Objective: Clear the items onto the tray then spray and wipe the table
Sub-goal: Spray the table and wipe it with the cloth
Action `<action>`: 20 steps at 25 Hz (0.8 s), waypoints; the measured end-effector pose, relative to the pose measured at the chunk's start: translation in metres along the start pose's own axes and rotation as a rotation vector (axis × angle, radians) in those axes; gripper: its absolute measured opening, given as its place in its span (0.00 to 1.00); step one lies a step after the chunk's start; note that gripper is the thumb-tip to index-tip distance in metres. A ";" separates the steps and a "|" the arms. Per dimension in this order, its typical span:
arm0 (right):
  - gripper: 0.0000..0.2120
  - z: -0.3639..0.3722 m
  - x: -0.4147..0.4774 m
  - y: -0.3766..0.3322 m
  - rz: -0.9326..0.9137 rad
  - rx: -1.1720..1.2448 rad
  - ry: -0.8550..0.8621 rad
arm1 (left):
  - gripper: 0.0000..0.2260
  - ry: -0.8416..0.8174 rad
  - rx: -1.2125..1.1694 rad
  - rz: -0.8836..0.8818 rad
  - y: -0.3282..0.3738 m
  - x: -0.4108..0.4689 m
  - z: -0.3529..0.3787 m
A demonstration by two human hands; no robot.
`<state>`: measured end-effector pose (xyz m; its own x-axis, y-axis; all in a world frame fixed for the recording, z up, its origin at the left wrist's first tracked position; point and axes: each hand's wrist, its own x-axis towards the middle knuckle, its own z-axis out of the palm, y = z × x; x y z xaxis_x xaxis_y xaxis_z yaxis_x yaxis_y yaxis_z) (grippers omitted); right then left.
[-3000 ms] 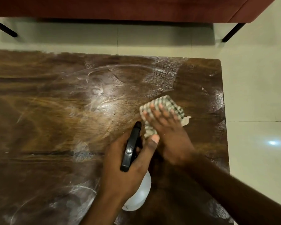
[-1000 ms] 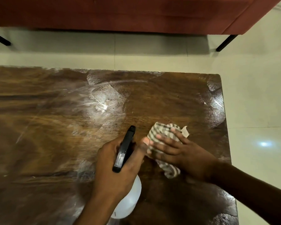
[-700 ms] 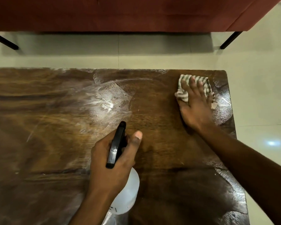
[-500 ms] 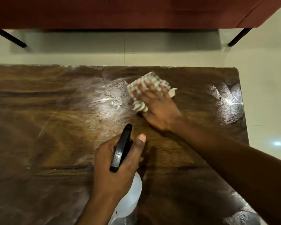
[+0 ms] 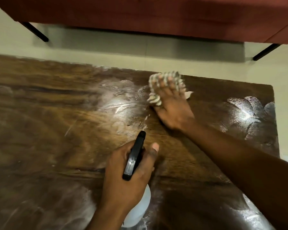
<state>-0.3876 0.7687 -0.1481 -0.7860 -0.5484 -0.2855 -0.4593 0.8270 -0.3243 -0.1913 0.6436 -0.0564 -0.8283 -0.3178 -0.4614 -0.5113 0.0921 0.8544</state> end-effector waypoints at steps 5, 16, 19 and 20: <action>0.40 -0.005 0.000 0.006 -0.638 -0.277 -0.242 | 0.21 -0.021 0.000 0.032 -0.004 0.002 -0.019; 0.43 0.059 -0.116 -0.039 -0.502 -0.183 -0.087 | 0.25 -0.125 0.044 0.032 -0.029 -0.022 -0.045; 0.43 0.049 -0.141 0.001 -0.695 -0.305 -0.205 | 0.25 -0.163 0.043 -0.001 -0.034 -0.035 -0.050; 0.42 0.042 -0.146 0.019 -0.566 -0.251 -0.200 | 0.23 -0.176 0.028 -0.001 -0.036 -0.039 -0.051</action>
<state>-0.2647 0.8595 -0.1502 -0.3131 -0.9003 -0.3023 -0.8817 0.3938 -0.2599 -0.1286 0.6044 -0.0571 -0.8538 -0.1481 -0.4991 -0.5163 0.1184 0.8482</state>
